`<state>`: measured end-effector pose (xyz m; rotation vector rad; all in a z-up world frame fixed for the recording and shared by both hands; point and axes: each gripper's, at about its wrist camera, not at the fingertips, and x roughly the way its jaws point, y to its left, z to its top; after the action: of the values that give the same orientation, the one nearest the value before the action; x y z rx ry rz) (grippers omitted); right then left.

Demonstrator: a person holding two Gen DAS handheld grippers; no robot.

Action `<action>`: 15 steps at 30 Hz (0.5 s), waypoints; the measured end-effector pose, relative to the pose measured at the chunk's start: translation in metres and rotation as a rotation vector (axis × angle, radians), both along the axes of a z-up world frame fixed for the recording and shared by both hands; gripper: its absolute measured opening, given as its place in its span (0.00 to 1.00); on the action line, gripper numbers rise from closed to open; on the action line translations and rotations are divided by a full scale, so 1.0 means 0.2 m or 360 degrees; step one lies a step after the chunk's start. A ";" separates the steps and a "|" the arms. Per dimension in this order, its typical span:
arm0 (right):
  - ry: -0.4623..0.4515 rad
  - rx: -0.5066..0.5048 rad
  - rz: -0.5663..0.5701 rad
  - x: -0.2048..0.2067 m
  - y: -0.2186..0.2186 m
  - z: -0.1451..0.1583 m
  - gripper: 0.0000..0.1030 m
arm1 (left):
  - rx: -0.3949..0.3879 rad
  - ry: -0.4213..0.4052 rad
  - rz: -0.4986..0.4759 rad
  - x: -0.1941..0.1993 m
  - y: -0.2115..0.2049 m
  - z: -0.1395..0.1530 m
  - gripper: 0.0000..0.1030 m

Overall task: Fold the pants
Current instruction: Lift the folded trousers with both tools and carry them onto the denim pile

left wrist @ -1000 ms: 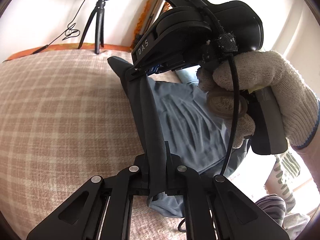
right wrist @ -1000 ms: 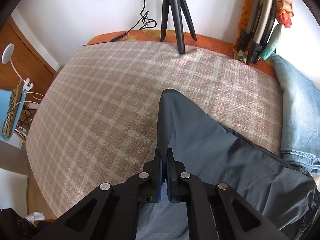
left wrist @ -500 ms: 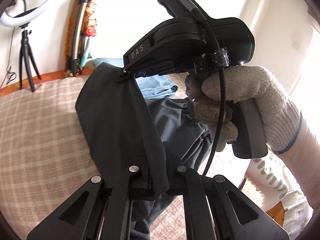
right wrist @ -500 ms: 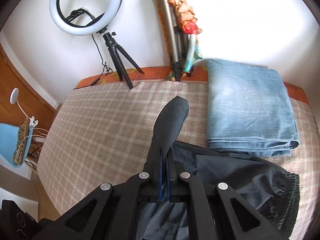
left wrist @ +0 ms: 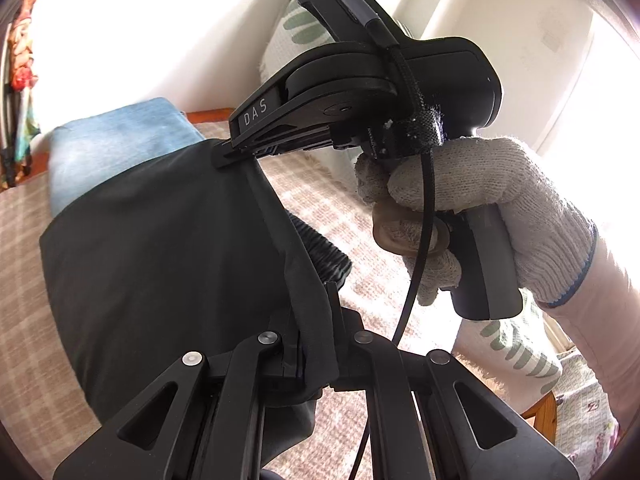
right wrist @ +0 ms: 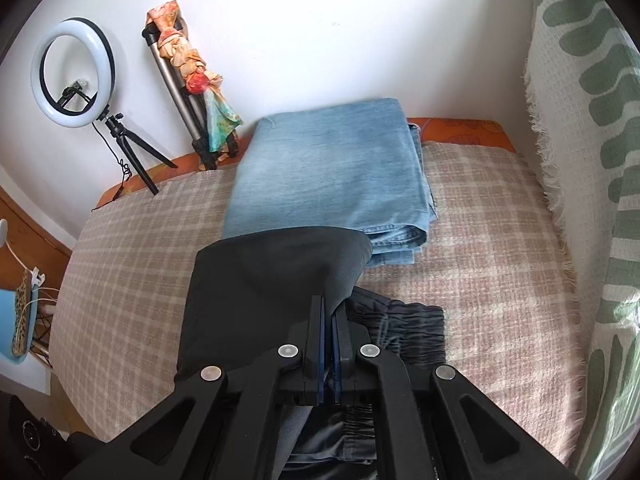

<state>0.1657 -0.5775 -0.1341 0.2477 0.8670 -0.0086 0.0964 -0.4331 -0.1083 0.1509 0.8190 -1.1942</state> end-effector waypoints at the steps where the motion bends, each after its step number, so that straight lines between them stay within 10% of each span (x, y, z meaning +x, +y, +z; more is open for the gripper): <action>1: 0.0004 0.0011 -0.0012 -0.01 -0.04 -0.03 0.00 | 0.0015 0.0004 -0.0022 -0.01 -0.03 -0.01 0.06; 8: 0.0039 0.0083 -0.0077 -0.05 -0.24 -0.23 0.00 | 0.0129 0.0009 -0.0153 -0.08 -0.14 -0.08 0.17; 15: 0.0010 0.0175 0.0105 -0.06 -0.27 -0.24 0.10 | 0.0154 -0.0157 -0.0139 -0.12 0.19 0.03 0.29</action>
<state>0.1542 -0.6310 -0.1814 0.3222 0.8827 0.1001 0.0727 -0.3948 -0.1033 0.3250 0.7904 -1.2196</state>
